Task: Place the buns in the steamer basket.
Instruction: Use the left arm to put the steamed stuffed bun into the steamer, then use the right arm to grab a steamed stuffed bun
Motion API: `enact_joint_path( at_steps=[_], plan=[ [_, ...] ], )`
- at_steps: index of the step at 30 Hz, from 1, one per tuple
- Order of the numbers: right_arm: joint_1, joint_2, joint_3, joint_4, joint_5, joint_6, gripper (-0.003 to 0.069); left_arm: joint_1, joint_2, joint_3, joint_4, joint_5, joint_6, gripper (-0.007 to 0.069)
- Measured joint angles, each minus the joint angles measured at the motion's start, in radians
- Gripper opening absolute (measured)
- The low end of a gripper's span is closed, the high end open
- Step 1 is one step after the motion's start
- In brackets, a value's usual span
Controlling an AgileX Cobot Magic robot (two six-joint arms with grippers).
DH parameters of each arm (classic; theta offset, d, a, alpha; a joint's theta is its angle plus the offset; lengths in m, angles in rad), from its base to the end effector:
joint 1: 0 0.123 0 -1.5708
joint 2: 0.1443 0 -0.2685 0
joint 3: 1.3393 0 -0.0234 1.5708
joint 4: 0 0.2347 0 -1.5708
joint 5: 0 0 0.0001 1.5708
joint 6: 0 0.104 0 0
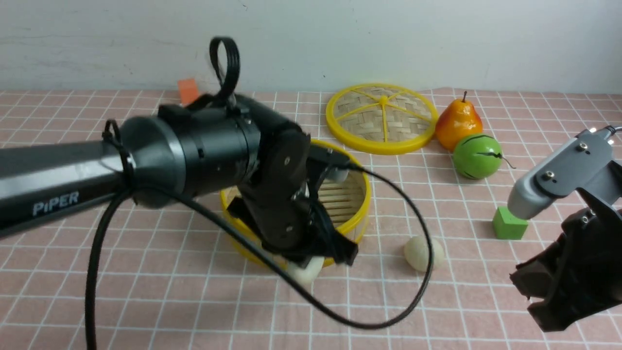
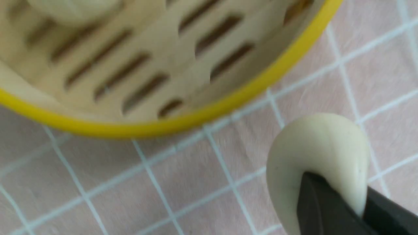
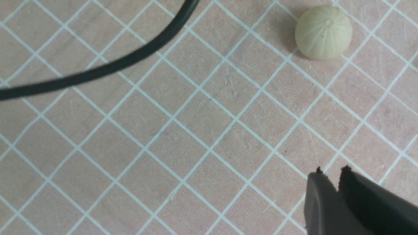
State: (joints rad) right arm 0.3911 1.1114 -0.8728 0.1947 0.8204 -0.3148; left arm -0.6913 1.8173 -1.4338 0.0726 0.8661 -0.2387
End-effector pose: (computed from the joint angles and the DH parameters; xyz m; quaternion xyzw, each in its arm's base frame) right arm 0.1895 0.0941 0.2815 -0.2890 0.9070 0.0986 0.2901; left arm 0.2925 -0.2346 0.2298 0.2365 0.9497 -0.0624 0.1954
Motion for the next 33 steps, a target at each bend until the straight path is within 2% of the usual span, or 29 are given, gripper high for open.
enact_joint_path(
  at_steps=[6, 12, 17, 19, 20, 21, 23, 25, 28, 33],
  plan=[
    [0.000, 0.000, 0.000, -0.003, 0.000, 0.000, 0.0097, 0.027, 0.065, -0.252, 0.121, 0.000, 0.005, -0.0003],
    [0.000, 0.000, 0.000, -0.003, 0.000, 0.000, 0.0103, 0.098, 0.213, -0.367, 0.123, 0.012, 0.002, 0.0020],
    [0.000, 0.000, 0.000, -0.003, 0.000, 0.000, 0.0108, 0.112, 0.312, -0.375, 0.120, 0.014, 0.001, 0.0147],
    [0.000, 0.000, 0.000, -0.003, 0.000, 0.009, 0.0108, 0.112, 0.339, -0.375, 0.107, 0.011, 0.001, 0.0275],
    [0.000, 0.000, 0.000, -0.003, -0.001, 0.014, 0.0109, 0.112, 0.341, -0.375, 0.103, 0.009, 0.001, 0.0317],
    [0.000, 0.000, 0.000, -0.003, -0.001, 0.016, 0.0110, 0.112, 0.341, -0.375, 0.102, 0.007, 0.001, 0.0327],
    [0.000, 0.000, 0.000, -0.004, -0.014, 0.053, 0.0110, 0.112, 0.338, -0.387, 0.090, 0.005, 0.001, 0.0462],
    [0.000, 0.000, -0.005, -0.014, -0.023, 0.081, 0.0111, 0.112, 0.338, -0.411, 0.086, 0.021, 0.001, 0.0538],
    [0.000, 0.000, -0.038, -0.049, -0.022, 0.137, 0.0111, 0.112, 0.338, -0.479, 0.081, 0.100, 0.001, 0.0598],
    [-0.018, 0.005, -0.112, -0.106, -0.022, 0.210, 0.0111, 0.112, 0.321, -0.596, 0.078, 0.219, 0.002, 0.0589]
  ],
)
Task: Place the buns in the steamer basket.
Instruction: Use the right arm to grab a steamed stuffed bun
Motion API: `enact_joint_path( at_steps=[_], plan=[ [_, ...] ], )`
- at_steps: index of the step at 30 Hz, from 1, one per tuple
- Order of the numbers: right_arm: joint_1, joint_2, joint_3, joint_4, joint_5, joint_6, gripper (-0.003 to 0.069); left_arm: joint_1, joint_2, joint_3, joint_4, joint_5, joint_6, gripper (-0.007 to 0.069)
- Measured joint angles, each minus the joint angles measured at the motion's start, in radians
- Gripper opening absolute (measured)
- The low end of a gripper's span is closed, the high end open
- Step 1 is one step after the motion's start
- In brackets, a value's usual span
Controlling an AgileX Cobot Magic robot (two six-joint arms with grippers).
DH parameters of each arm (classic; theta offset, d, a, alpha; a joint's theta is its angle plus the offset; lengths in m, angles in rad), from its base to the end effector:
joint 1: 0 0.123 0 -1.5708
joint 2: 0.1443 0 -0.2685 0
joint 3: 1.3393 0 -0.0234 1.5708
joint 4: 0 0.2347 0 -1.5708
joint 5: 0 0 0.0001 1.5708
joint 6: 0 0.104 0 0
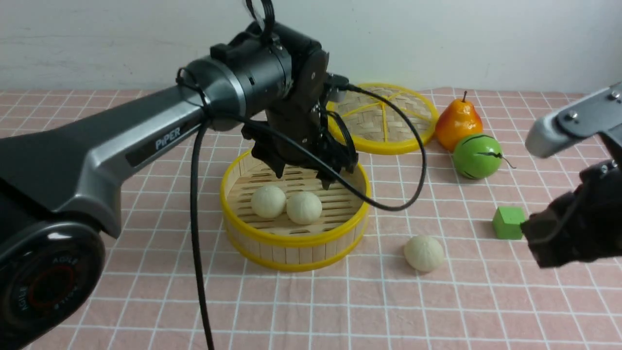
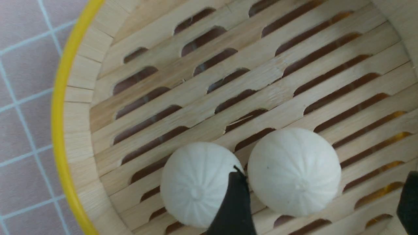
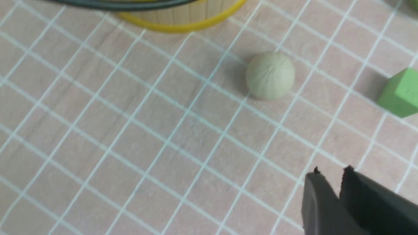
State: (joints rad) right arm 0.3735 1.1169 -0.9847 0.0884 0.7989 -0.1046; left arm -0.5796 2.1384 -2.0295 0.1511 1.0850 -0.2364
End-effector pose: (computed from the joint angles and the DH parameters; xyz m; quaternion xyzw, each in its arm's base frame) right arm 0.2050 0.0874 0.3141 -0.2040 0.9114 0.0878 0.3465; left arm 0.3900 -0.2387 0.2526 0.1844 0.9529 -0.0239 0.2395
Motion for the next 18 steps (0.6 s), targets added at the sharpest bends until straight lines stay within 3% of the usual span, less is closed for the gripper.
enact_joint_path(
  at_steps=[6, 12, 18],
  plan=[
    [-0.101, 0.106, -0.150, -0.017, 0.018, 0.036, 0.0114, 0.000, -0.190, -0.079, -0.001, 0.148, 0.022, 0.0489],
    [-0.099, 0.287, -0.291, -0.023, 0.094, 0.034, 0.0148, 0.000, -0.374, -0.084, 0.011, 0.161, 0.025, 0.0363],
    [-0.021, 0.512, -0.457, -0.024, 0.181, 0.006, 0.0351, 0.000, -0.577, 0.020, 0.005, 0.161, -0.004, 0.0107]
  ],
)
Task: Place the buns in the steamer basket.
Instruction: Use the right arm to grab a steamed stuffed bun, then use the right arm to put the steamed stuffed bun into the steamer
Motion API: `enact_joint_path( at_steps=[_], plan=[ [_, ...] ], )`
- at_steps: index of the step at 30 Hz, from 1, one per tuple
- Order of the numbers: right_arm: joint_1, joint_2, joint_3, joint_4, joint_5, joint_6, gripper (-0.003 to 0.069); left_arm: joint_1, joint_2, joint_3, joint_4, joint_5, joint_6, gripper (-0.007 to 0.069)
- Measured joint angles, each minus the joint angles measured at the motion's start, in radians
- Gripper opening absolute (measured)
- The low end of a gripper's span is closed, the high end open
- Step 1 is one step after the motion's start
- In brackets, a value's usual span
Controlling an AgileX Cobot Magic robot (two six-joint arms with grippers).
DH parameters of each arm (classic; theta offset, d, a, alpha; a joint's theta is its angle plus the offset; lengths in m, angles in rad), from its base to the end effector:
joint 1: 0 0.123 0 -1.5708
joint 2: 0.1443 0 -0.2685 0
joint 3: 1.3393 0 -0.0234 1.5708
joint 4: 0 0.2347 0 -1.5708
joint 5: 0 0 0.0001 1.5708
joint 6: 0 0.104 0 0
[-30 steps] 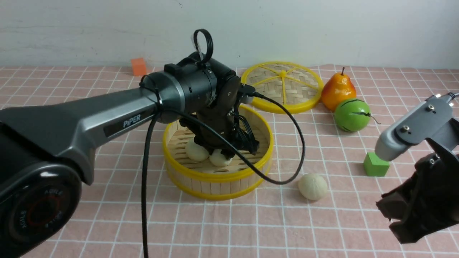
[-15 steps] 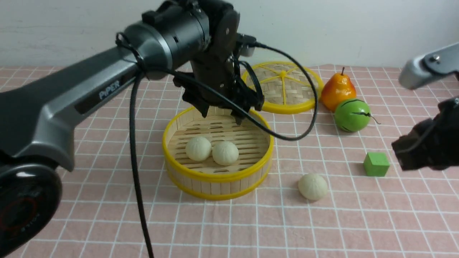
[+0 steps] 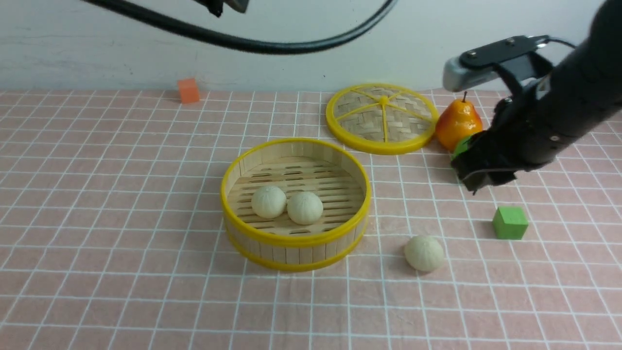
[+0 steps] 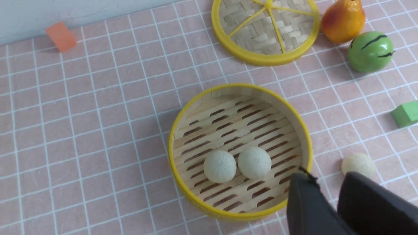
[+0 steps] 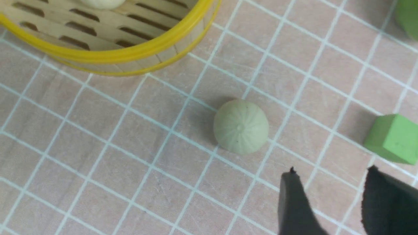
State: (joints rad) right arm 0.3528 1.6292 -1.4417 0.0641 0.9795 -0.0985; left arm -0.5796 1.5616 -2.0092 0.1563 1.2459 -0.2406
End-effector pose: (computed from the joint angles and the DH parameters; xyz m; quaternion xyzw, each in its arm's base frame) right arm 0.3161 0.1223 0.2942 -0.2063 0.9474 0.0607 0.2371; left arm 0.2630 -0.1538 0.4619 0.1448 0.8946 -0.0944 0.4120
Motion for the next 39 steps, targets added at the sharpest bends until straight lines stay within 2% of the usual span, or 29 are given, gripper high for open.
enact_joint_path(
  at_steps=[3, 4, 5, 7, 10, 13, 18, 21, 23, 24, 26, 28, 33, 39],
  plan=[
    [0.016, 0.092, -0.018, 0.001, -0.001, -0.001, 0.0480, 0.000, -0.112, 0.144, -0.003, 0.000, -0.013, -0.0006],
    [0.016, 0.098, -0.019, 0.001, -0.001, -0.001, 0.0480, 0.000, -0.119, 0.155, -0.003, 0.000, -0.013, -0.0006],
    [0.016, 0.136, -0.020, 0.001, -0.001, -0.001, 0.0533, 0.000, -0.178, 0.259, -0.003, 0.000, -0.016, -0.0014],
    [0.017, 0.188, -0.020, 0.000, -0.005, -0.001, 0.0580, 0.000, -0.248, 0.356, -0.003, 0.000, -0.016, -0.0014],
    [0.017, 0.249, -0.020, 0.006, -0.027, -0.001, 0.0604, 0.000, -0.357, 0.535, -0.007, 0.000, -0.021, -0.0014],
    [0.019, 0.313, -0.021, 0.025, -0.064, -0.001, 0.0589, 0.000, -0.465, 0.697, -0.010, -0.006, -0.052, -0.0014],
    [0.024, 0.365, -0.021, 0.021, -0.097, -0.001, 0.0510, 0.000, -0.596, 0.884, -0.010, -0.059, -0.111, -0.0014],
    [0.027, 0.367, -0.021, 0.000, -0.099, -0.001, 0.0419, 0.000, -0.643, 0.958, -0.009, -0.079, -0.125, -0.0014],
    [0.027, 0.367, -0.021, -0.011, -0.095, -0.001, 0.0293, 0.000, -0.669, 0.994, -0.009, -0.082, -0.128, -0.0014],
    [0.027, 0.367, -0.021, -0.012, -0.095, -0.001, 0.0293, 0.000, -0.671, 0.994, -0.009, -0.082, -0.128, -0.0014],
    [0.028, 0.367, -0.021, -0.016, -0.085, -0.001, 0.0123, 0.000, -0.687, 1.020, -0.009, -0.085, -0.128, -0.0014],
    [0.029, 0.361, -0.033, -0.019, -0.065, -0.001, 0.0033, 0.000, -0.691, 1.025, -0.007, -0.086, -0.128, -0.0014],
    [0.047, 0.334, -0.140, -0.024, 0.015, -0.001, 0.0020, 0.000, -0.692, 1.025, -0.006, -0.090, -0.128, -0.0014],
    [0.140, 0.328, -0.369, -0.026, 0.043, -0.002, 0.0020, 0.000, -0.692, 1.025, -0.005, -0.126, -0.126, -0.0014]
  ],
)
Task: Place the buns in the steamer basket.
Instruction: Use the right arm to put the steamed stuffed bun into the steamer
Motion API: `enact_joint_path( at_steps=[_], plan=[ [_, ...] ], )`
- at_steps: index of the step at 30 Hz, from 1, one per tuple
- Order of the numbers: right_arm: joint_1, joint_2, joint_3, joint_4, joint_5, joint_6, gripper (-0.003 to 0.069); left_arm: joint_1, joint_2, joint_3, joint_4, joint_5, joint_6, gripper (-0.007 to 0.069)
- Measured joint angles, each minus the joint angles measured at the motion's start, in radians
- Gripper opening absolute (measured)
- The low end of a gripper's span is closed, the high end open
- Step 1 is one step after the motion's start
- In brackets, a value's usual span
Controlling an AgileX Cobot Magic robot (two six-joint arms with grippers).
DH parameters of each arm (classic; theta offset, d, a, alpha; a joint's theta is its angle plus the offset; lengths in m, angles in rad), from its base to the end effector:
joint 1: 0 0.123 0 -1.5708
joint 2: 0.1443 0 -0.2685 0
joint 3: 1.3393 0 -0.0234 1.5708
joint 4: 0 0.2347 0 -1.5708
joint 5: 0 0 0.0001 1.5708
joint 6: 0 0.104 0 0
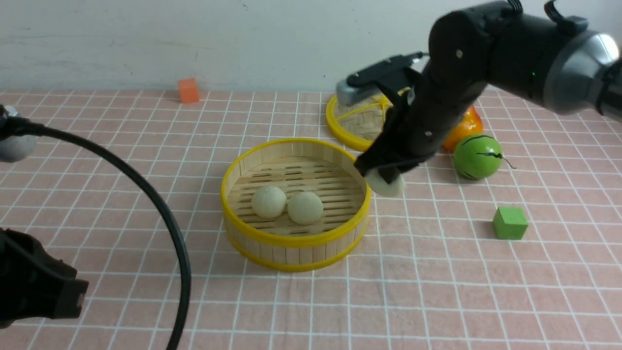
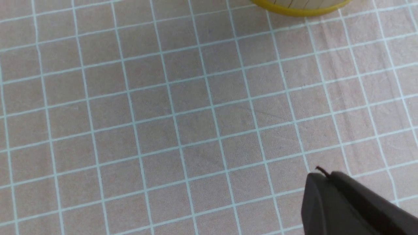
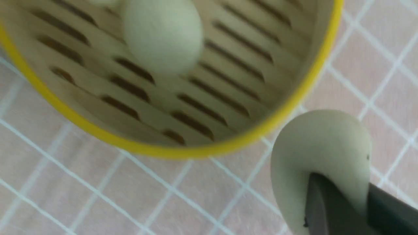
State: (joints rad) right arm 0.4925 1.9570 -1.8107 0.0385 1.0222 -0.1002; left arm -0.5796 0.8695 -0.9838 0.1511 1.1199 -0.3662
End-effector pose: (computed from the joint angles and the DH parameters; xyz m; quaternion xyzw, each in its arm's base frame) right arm 0.3688 0.2018 0.2723 -0.2778 0.9294 0.0652 0.2340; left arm 0.1300 -0.0683 0.3392 0.1099 0.9382 -0.0789 0.3186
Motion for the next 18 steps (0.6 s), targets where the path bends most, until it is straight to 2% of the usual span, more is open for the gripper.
enact_joint_path(
  at_steps=[3, 8, 12, 15, 18],
  plan=[
    [0.048, 0.060, -0.126, 0.000, -0.027, 0.000, 0.0020, 0.000, 0.000, 0.000, 0.000, -0.014, 0.001, -0.0014],
    [0.058, 0.206, -0.245, -0.012, -0.039, 0.012, 0.0029, 0.000, -0.006, 0.003, 0.000, -0.015, 0.001, -0.0014],
    [0.058, 0.328, -0.323, -0.072, -0.039, 0.066, 0.0078, 0.000, -0.051, 0.042, 0.000, -0.015, 0.001, -0.0014],
    [0.058, 0.398, -0.371, -0.111, -0.040, 0.108, 0.0167, 0.000, -0.116, 0.101, 0.000, -0.016, 0.001, -0.0014],
    [0.058, 0.421, -0.392, -0.123, -0.042, 0.142, 0.0302, 0.000, -0.204, 0.185, -0.006, -0.039, 0.001, -0.0014]
  ],
)
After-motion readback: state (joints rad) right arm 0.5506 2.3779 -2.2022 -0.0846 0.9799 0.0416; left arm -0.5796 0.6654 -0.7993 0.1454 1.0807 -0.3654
